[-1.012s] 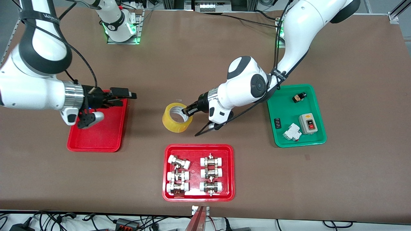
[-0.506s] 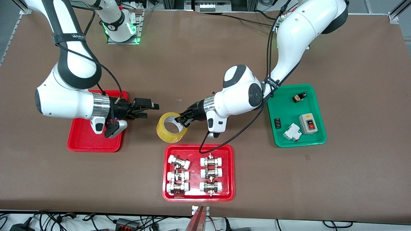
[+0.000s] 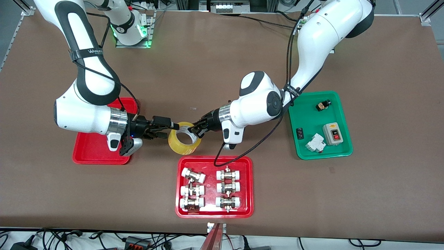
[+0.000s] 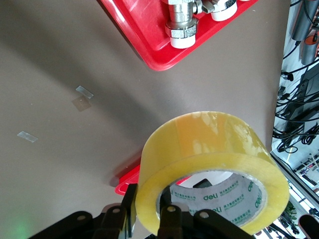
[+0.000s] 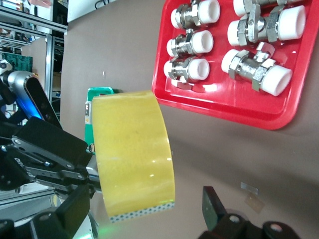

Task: Left arm passes tape to right arm into tray
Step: 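Grasp the tape with the right gripper beside the left gripper, then carry the tape to the empty red tray while the left gripper withdraws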

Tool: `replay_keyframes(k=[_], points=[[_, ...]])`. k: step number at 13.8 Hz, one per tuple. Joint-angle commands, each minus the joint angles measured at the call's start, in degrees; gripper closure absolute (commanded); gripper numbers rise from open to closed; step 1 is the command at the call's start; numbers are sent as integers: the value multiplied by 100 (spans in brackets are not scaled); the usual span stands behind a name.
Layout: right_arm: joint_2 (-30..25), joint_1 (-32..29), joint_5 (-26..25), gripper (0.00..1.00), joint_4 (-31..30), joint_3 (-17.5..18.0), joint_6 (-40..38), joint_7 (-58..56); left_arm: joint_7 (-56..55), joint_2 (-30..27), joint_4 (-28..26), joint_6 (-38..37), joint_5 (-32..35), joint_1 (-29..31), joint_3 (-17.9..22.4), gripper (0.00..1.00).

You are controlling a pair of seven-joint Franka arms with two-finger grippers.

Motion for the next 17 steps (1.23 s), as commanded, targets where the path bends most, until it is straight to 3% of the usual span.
replay_keyframes(k=[1,3,6,7,9,10,11,12,15,17], points=[[60,13,222,0,117,-11,70,-159,8,45,207,19,-56,-93,42,99],[60,22,222,42,117,-11,88,-168,103,36,199,10,-56,-84,42,98],[60,66,222,89,117,-11,211,-159,131,36,190,10,-56,-84,42,98],[51,66,213,100,117,-11,211,-107,131,36,190,10,-47,-84,42,98],[51,66,222,100,126,-11,211,-97,131,36,190,10,-56,-84,42,96],[51,66,213,100,117,-11,211,-97,131,36,190,1,-56,-84,42,85],[51,66,222,100,126,-11,211,-97,122,19,190,-25,-47,-49,42,55],[51,66,222,100,126,-11,211,-89,148,-34,181,-25,40,-31,51,1],[42,66,213,100,126,-11,211,-97,148,-297,164,-235,890,196,42,0],[25,66,170,100,126,-11,202,-97,148,-621,163,-830,1497,512,51,0]])
